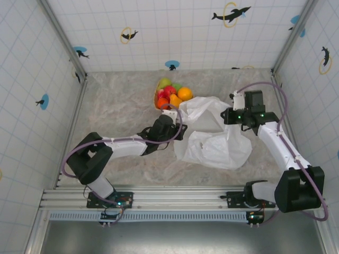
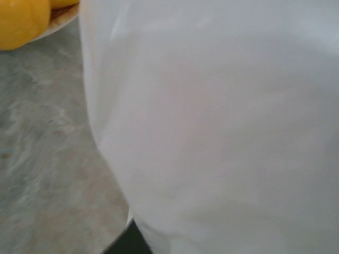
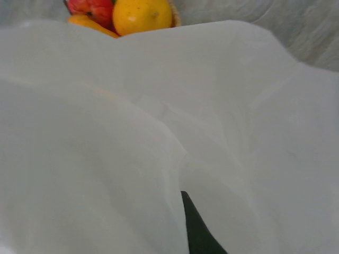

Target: Place the fruits into the plastic bag

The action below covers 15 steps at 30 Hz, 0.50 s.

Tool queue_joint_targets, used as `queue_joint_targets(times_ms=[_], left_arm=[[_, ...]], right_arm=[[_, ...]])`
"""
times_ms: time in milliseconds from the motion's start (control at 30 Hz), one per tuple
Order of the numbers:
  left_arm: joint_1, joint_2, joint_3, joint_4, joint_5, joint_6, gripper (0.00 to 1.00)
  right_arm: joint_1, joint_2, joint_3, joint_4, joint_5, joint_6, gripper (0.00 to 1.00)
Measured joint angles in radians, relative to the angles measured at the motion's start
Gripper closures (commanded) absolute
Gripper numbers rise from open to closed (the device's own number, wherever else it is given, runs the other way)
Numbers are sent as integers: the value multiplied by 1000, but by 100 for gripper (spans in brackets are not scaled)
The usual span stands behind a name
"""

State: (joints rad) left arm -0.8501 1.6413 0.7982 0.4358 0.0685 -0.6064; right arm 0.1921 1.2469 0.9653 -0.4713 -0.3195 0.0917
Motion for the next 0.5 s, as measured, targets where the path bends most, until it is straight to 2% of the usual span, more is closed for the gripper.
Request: queue_joint_targets(times_ms=[167,267,367,500], left_arm=[[0,-7,27,18,20,-35,100],[0,-18,27,18,34,-69,100],[0,-22,27,18,48,-98,100],[0,-22,27,8,53,-118,100]], right_arm=[[140,3,93,-102,382,-99,86],[167,8,140,-141,581,-134,86],[168,10,173,-170,710,-156,87],[168,11,188,-178,782,-174,94]])
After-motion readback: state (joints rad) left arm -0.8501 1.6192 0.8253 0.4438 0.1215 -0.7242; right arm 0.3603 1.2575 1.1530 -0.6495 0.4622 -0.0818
